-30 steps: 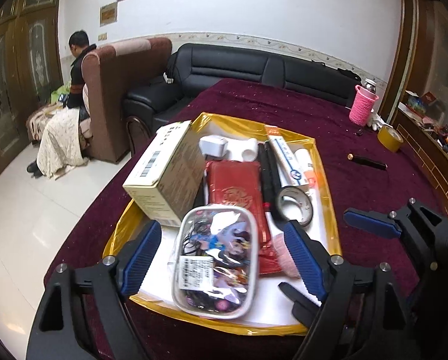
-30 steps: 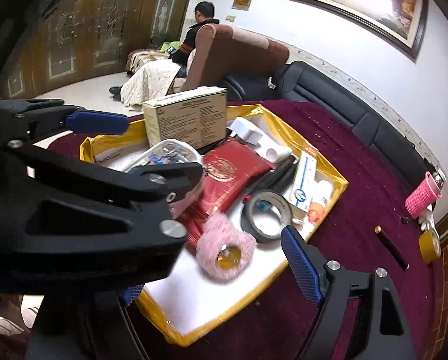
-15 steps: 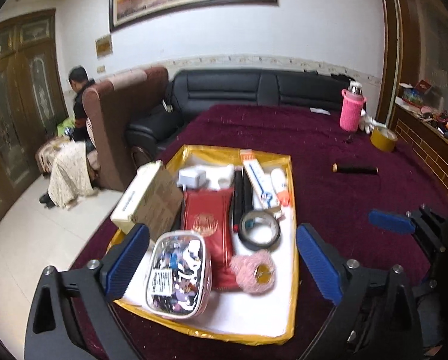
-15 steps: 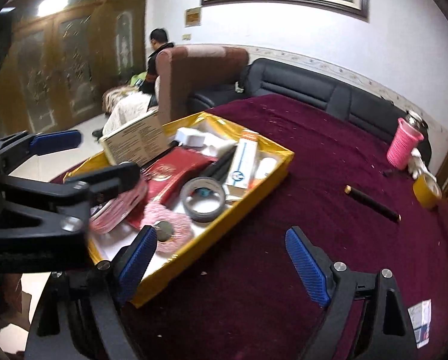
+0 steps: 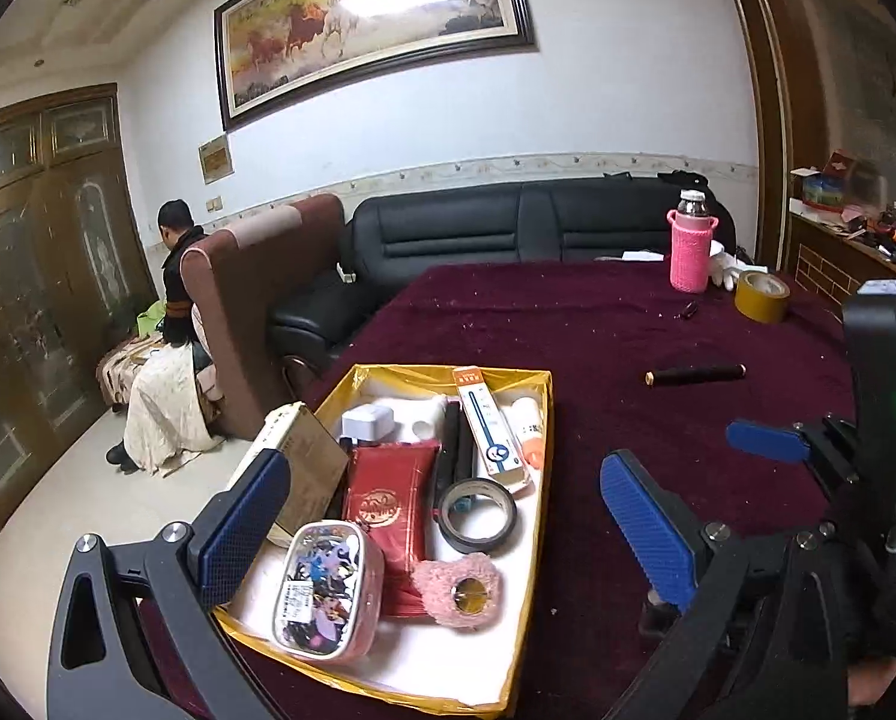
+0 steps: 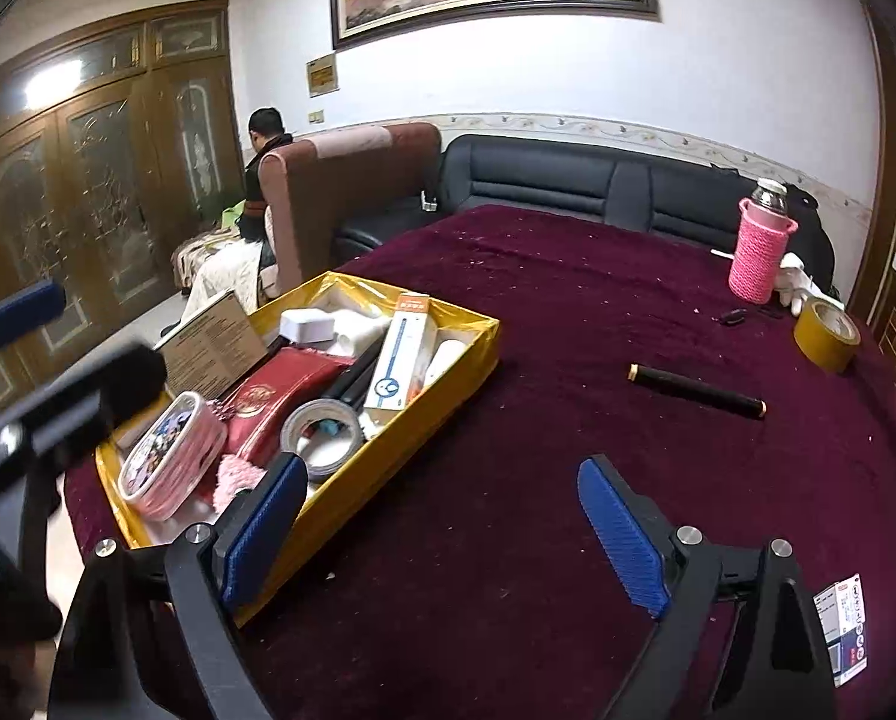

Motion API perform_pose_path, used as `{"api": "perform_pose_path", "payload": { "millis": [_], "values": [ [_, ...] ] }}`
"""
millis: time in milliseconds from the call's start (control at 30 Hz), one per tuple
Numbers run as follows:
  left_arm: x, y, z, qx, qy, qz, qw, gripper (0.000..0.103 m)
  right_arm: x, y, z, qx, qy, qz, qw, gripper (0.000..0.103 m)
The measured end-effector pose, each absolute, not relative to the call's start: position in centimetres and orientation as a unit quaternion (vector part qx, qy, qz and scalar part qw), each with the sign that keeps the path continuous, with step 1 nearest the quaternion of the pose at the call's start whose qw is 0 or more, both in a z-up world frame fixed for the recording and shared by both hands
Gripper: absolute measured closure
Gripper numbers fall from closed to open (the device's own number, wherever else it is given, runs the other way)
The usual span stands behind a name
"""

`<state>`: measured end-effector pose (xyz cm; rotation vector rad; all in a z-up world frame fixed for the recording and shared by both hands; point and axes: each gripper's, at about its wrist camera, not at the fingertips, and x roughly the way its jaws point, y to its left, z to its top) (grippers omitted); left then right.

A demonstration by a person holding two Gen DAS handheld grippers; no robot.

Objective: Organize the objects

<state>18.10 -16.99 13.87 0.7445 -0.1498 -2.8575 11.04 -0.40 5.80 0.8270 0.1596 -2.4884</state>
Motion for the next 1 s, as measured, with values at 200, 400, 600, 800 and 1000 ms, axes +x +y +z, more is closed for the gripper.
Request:
{"api": "perform_pose_path", "payload": {
  "millis": [200, 400, 600, 800, 1000],
  "values": [
    [17.8, -17.5, 14.2, 0.242, -0.027, -0.963, 0.118, 0.0, 9.3, -0.1, 5.4, 0.302, 0.049, -0.927, 0.217, 0.008],
    [17.3, -19.4, 14.9, 0.238, 0.01, -0.963, 0.123, 0.0, 8.8, -1.0, 5.1, 0.297, 0.044, -0.929, 0.214, 0.007],
    [16.5, -21.2, 14.3, 0.25, 0.039, -0.959, 0.128, 0.0, 9.9, -2.4, 5.3, 0.282, 0.069, -0.934, 0.207, 0.006],
    [16.7, -22.7, 13.8, 0.249, 0.05, -0.96, 0.121, 0.0, 11.2, -4.9, 5.7, 0.265, 0.105, -0.936, 0.208, 0.004],
    [16.6, -24.2, 12.5, 0.261, 0.06, -0.956, 0.123, 0.0, 11.8, -8.3, 5.7, 0.265, 0.143, -0.926, 0.226, 0.001]
  ]
}}
